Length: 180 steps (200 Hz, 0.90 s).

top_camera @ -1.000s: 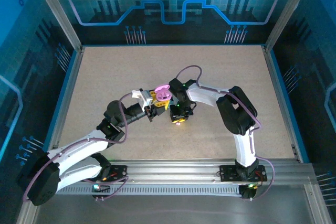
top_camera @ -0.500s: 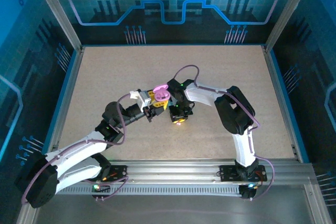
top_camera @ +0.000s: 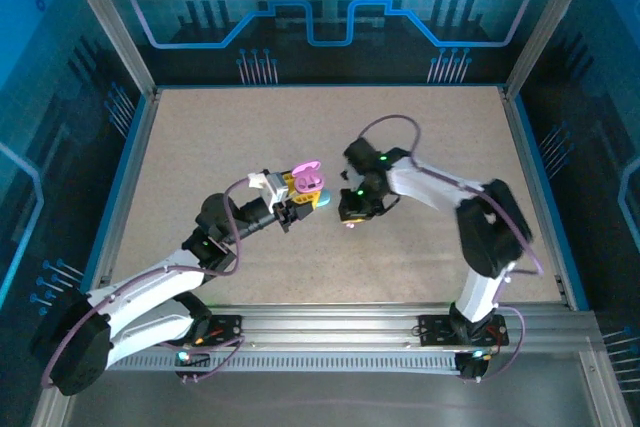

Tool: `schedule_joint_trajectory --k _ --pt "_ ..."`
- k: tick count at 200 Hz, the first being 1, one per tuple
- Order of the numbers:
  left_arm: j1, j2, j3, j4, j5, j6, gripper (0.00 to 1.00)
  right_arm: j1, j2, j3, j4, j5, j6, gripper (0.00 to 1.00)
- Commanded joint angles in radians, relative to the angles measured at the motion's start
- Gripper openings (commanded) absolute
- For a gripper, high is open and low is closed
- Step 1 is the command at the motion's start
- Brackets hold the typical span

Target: Insert the wireless bluetooth earbuds into the charging case

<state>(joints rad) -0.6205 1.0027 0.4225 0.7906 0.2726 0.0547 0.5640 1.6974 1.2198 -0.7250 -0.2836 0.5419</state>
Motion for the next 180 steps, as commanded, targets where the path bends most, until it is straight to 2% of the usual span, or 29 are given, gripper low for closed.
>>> schedule_joint_trajectory --k 1,14,26,58,93,180 --pt "-0.006 0.038 0.009 0.017 -0.019 -0.005 0.37 -0.117 -0.163 -0.089 0.174 -0.28 0.068 0.2" --pt "-0.006 0.067 0.02 0.027 -0.016 -0.011 0.37 -0.185 -0.235 -0.132 0.263 -0.445 0.117 0.2" --pt "-0.005 0.101 0.03 0.046 -0.018 -0.021 0.37 -0.23 -0.286 -0.142 0.299 -0.547 0.143 0.2" --pt "-0.009 0.191 0.067 0.09 -0.029 -0.038 0.37 -0.297 -0.376 -0.126 0.364 -0.723 0.213 0.2" --pt "-0.035 0.282 0.115 0.138 -0.056 -0.035 0.37 -0.316 -0.423 -0.123 0.453 -0.787 0.304 0.2" --pt "-0.14 0.455 0.205 0.266 -0.16 0.012 0.37 -0.278 -0.437 -0.085 0.395 -0.742 0.258 0.2"
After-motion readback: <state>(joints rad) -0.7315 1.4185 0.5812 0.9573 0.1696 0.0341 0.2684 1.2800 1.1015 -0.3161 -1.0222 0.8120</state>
